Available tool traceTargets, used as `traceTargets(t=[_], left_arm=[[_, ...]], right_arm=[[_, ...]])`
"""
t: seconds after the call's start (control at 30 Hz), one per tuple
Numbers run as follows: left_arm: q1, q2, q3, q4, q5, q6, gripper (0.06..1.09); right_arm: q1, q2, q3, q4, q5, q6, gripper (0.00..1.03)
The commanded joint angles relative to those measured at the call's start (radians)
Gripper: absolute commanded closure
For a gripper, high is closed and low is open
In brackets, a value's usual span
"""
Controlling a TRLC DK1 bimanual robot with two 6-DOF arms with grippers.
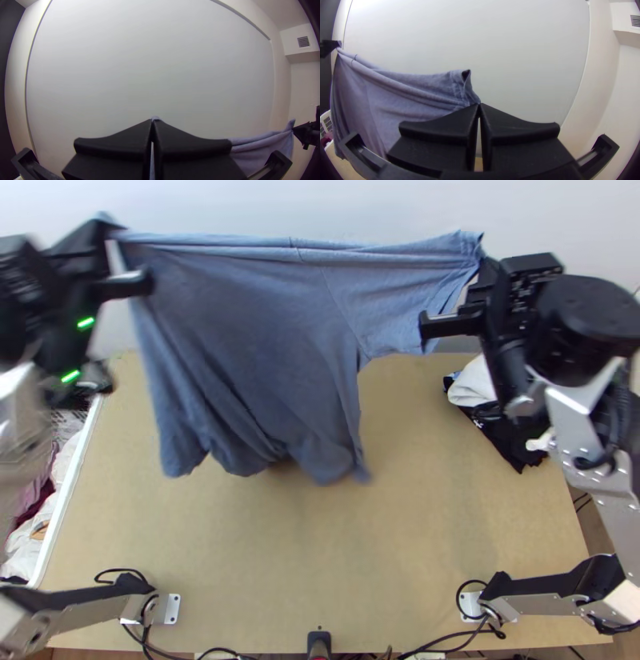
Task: Fold the t-shirt
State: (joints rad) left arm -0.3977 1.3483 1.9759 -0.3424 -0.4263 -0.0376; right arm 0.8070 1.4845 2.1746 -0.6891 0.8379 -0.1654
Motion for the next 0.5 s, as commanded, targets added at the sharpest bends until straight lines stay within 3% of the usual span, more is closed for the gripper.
traceTargets(t=[0.0, 0.3, 0.47], left_arm=[[0.056, 0.218, -0.081, 0.235, 0.017, -0.007, 1.05], [0.007, 0.515, -0.123, 0.384, 0.024, -0.039, 1.05], [-0.004, 0.655, -0.120, 0.391, 0.054, -0.093, 1.05]], right_arm=[[-0.078, 0.011, -0.139, 0.003, -0.049, 0.069, 1.00], [-0.235, 0.040, -0.421, 0.003, -0.235, 0.339, 1.00], [-0.318, 0.108, -0.516, 0.016, -0.310, 0.406, 1.00]])
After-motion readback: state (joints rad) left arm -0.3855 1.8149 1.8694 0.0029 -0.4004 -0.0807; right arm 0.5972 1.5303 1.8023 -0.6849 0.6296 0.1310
